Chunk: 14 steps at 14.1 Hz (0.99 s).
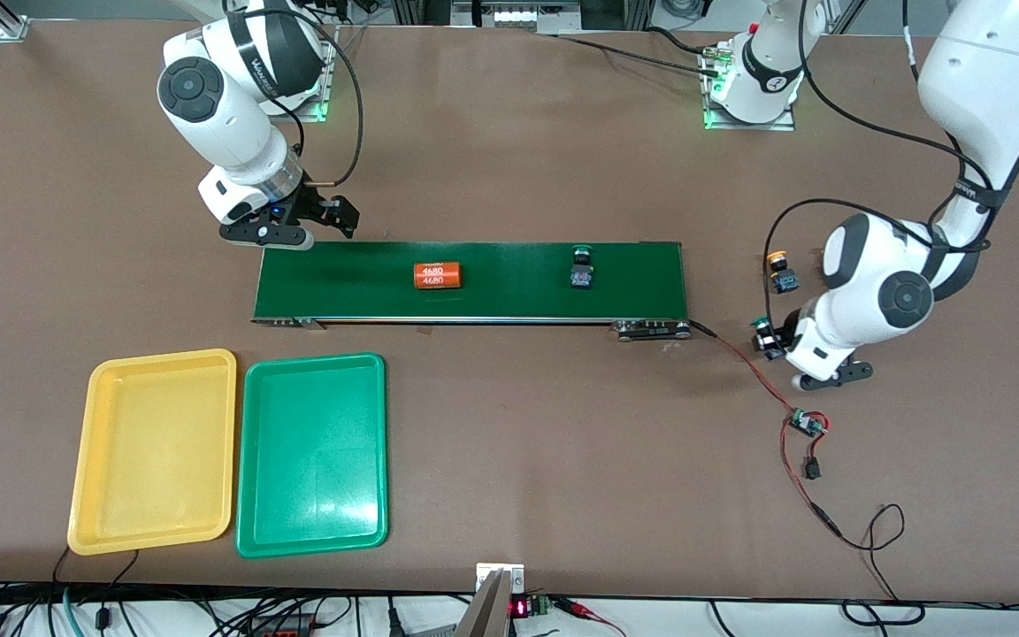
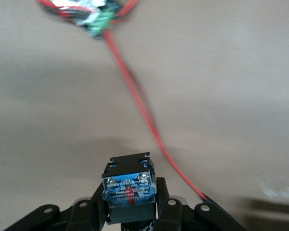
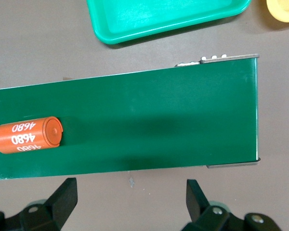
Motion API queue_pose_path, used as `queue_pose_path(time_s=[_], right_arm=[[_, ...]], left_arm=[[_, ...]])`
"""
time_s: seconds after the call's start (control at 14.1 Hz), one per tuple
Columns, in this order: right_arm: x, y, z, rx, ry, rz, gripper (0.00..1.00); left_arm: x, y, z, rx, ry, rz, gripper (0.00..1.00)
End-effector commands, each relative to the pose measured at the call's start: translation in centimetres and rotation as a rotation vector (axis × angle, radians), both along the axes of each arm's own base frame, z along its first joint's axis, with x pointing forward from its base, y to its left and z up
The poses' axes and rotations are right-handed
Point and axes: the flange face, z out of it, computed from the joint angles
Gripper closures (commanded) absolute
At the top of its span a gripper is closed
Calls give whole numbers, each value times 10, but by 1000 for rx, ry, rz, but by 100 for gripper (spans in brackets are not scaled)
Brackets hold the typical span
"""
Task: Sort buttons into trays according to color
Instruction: 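Place the held button on the belt with the left gripper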
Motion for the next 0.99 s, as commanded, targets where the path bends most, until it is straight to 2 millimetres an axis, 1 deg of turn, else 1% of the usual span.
queue_pose_path(time_s=[0.0, 0.07, 0.14, 0.21, 0.28, 0.35, 0.49, 0.57, 0.64, 0.71, 0.92], right_arm=[[0, 0, 2, -5, -2, -10, 0], [0, 0, 2, -6, -3, -9, 0], [0, 0, 2, -5, -2, -10, 0], [0, 0, 2, -6, -3, -9, 0], [0, 0, 2, -6, -3, -9, 0], [-1, 0, 2, -7, -1, -9, 0], [0, -1, 2, -6, -3, -11, 0], [0, -1, 2, -6, -3, -11, 0], [1, -2, 2, -7, -1, -14, 0], [1, -2, 2, -6, -3, -14, 0], [1, -2, 1, -8, 0, -14, 0]], left_arm=[[-20, -81, 43, 28, 3, -138, 100], [-27, -111, 55, 12, -15, -191, 100], [-36, -139, 60, 0, -21, -241, 100], [-49, -174, 61, -5, -22, -300, 100], [-60, -199, 61, -5, -22, -343, 100], [-66, -211, 61, -5, -22, -364, 100], [-71, -215, 54, -6, -9, -380, 99], [-74, -216, 47, -8, 8, -383, 99], [-79, -222, 43, -9, 15, -399, 98], [-82, -224, 40, -6, 22, -404, 98], [-82, -224, 37, -9, 24, -403, 96]])
